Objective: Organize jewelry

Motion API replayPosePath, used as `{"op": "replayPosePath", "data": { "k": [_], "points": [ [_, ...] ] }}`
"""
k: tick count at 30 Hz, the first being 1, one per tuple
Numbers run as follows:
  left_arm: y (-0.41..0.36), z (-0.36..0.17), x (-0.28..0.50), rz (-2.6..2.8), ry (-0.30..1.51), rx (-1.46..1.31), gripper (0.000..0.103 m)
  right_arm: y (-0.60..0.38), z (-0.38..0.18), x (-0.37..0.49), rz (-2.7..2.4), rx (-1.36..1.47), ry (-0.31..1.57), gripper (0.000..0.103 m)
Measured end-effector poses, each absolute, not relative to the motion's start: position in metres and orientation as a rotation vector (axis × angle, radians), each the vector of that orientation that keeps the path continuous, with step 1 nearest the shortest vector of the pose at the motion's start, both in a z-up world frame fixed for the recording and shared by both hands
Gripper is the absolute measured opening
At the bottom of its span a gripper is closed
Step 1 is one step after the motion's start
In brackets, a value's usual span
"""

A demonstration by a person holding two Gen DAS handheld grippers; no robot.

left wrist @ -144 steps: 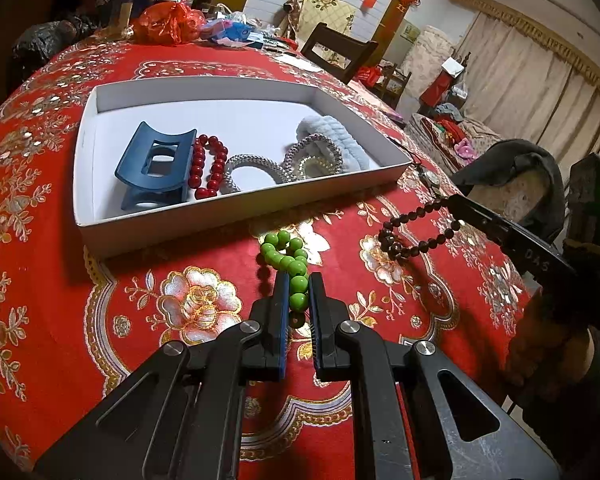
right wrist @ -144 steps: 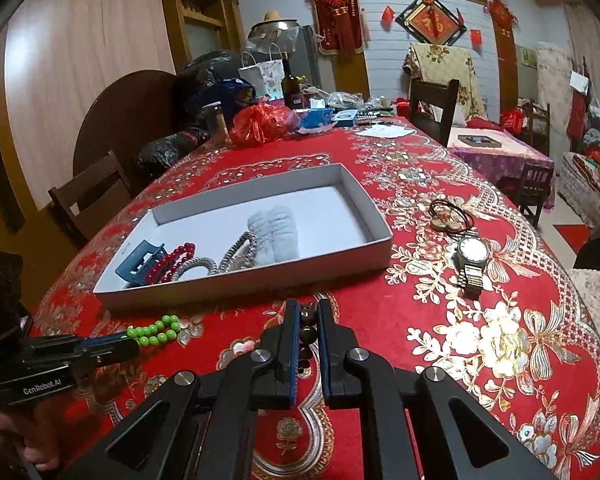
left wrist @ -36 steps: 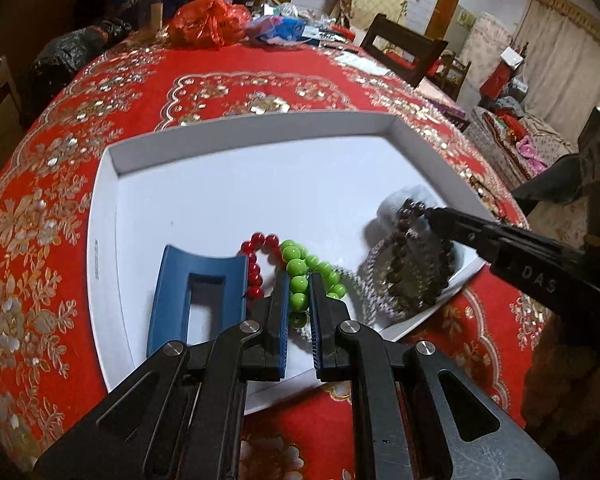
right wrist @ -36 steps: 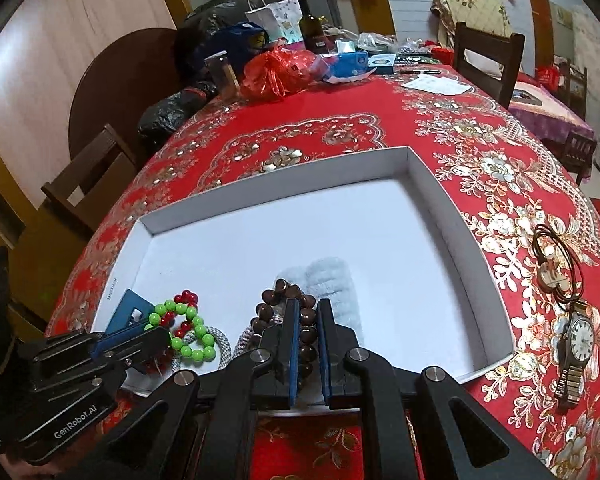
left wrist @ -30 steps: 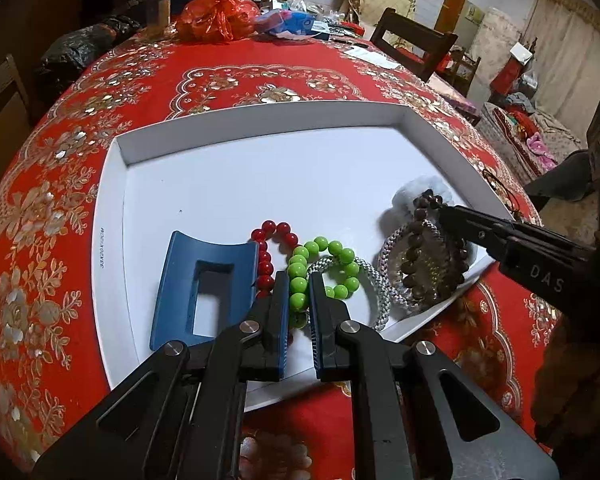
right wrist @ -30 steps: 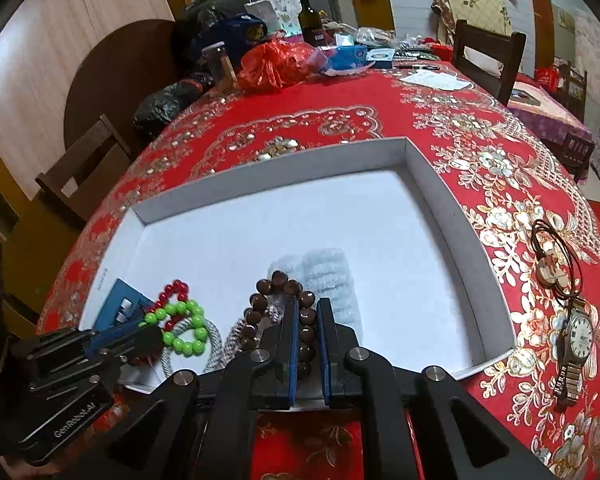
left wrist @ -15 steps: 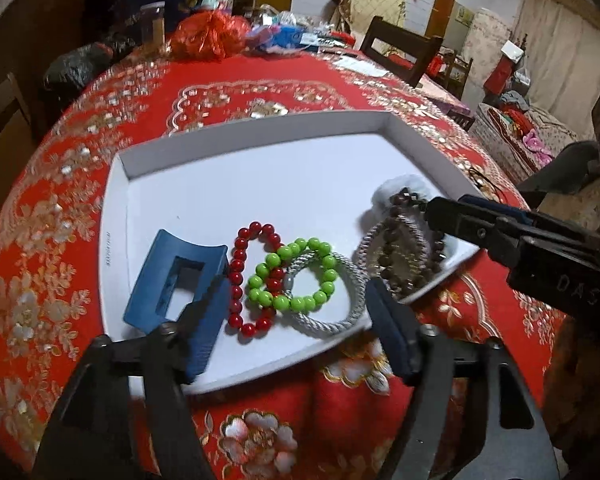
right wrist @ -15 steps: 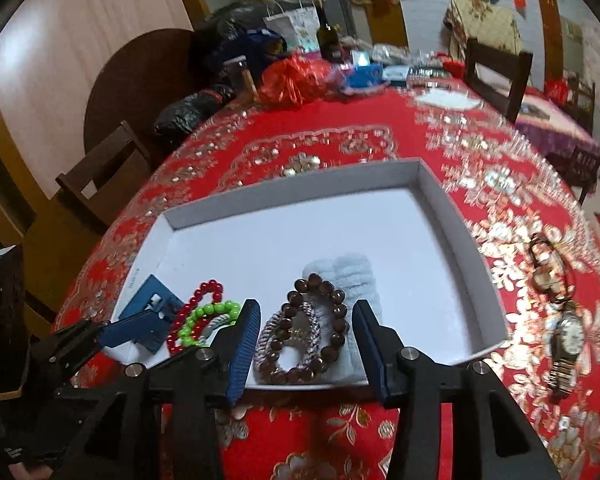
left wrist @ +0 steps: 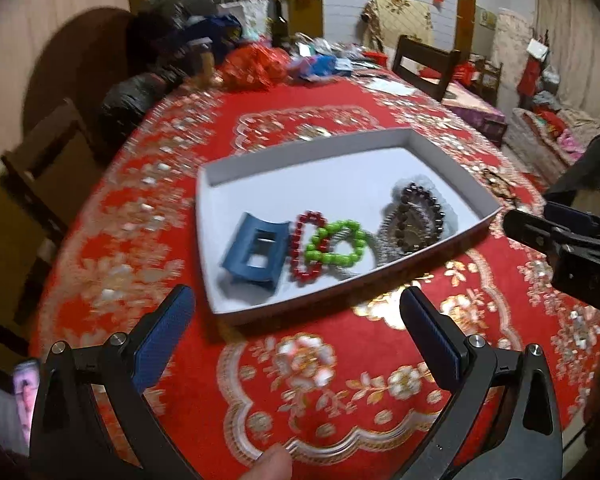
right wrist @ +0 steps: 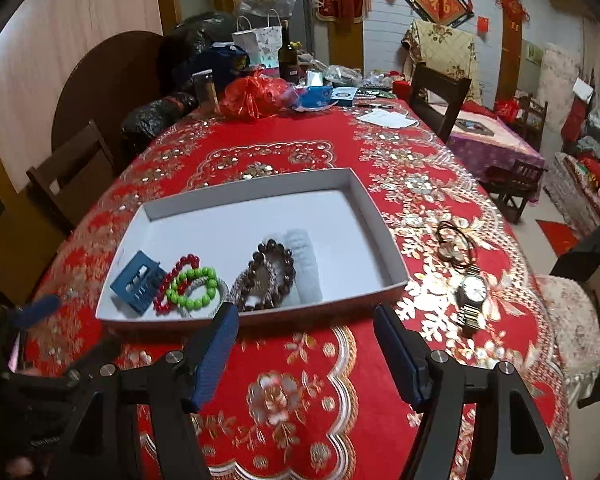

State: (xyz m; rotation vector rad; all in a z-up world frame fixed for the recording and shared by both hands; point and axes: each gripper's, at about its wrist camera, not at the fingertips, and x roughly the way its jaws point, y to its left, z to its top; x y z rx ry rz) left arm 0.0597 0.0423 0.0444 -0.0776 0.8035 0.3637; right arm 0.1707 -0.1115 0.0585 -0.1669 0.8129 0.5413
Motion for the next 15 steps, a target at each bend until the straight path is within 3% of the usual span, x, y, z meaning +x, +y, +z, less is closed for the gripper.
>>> {"op": "replayPosePath", "data": {
  "k": [15],
  "points": [
    [0.032,0.055,0.031,0.311,0.79,-0.141,0.103,-0.119,0.064,0.141,0.543,-0.183,0.81,0.068]
  ]
}}
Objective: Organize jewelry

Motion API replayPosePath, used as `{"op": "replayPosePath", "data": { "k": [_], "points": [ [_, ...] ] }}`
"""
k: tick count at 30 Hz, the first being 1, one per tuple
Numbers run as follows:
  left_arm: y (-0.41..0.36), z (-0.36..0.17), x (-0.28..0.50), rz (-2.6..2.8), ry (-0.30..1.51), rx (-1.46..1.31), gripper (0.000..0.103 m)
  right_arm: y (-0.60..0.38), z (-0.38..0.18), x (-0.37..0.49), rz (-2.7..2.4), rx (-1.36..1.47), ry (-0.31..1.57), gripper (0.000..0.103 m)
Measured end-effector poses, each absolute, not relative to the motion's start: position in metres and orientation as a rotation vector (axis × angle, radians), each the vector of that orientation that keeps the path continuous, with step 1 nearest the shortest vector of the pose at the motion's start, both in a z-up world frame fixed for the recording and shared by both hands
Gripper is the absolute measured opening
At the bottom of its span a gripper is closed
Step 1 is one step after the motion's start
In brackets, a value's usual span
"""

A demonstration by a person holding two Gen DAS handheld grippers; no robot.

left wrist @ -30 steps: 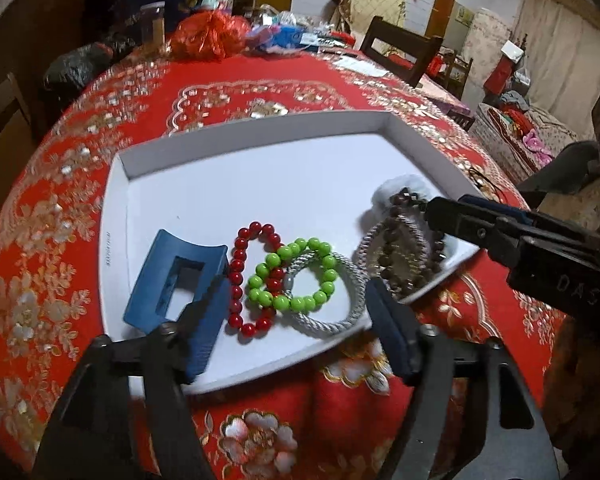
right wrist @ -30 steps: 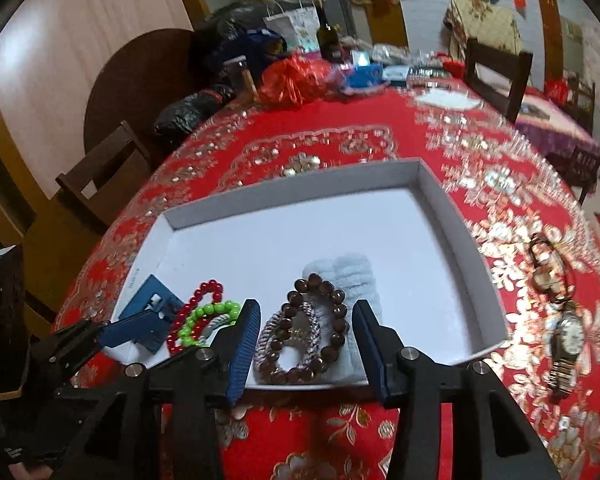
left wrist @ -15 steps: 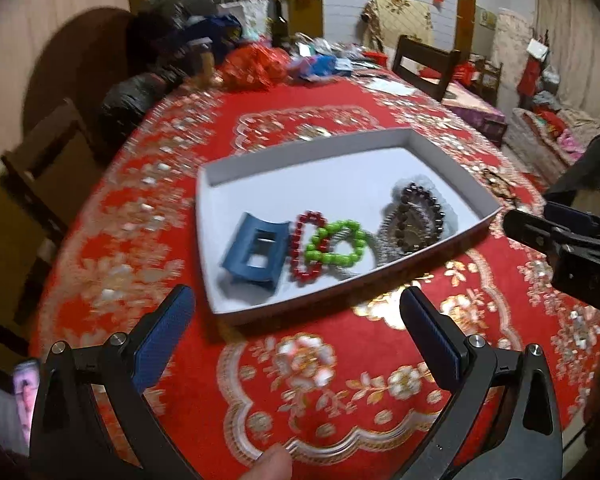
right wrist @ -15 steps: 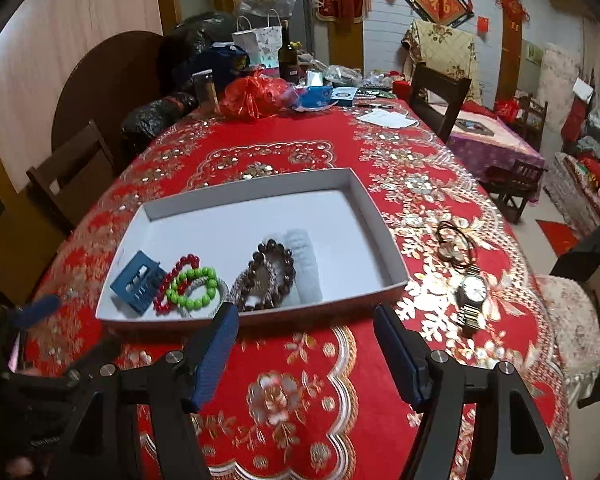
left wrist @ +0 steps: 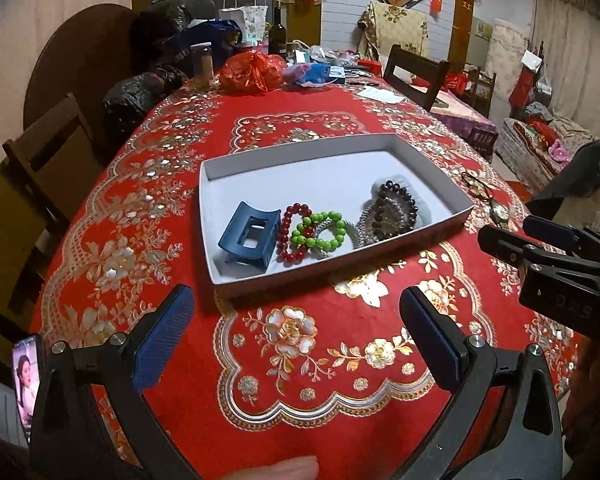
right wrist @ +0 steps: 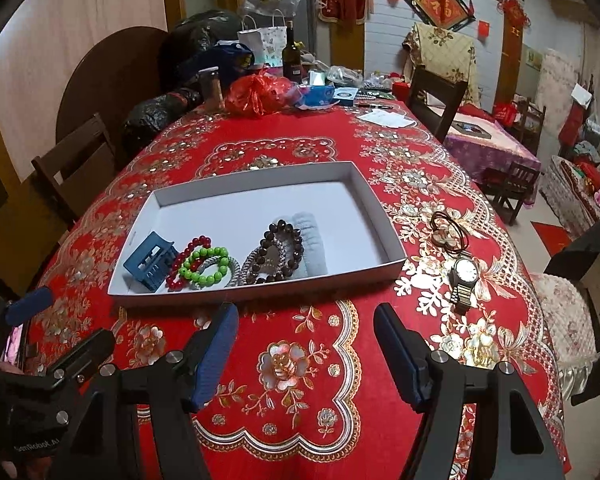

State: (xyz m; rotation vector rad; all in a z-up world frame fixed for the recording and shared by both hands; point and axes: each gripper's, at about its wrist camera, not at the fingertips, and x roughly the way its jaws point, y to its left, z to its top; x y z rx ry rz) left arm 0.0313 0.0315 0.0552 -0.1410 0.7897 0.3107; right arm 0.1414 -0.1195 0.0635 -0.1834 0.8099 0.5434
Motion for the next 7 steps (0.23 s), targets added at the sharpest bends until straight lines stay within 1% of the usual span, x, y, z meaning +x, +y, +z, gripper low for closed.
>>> {"op": "replayPosePath", "data": {
  "k": [7],
  "points": [
    [0.0291,0.0542,0.0285,0.322,0.789,-0.122,0.103,-0.119,0.0645,0.1396,0.542,-0.186,0.809,0.068]
  ]
}}
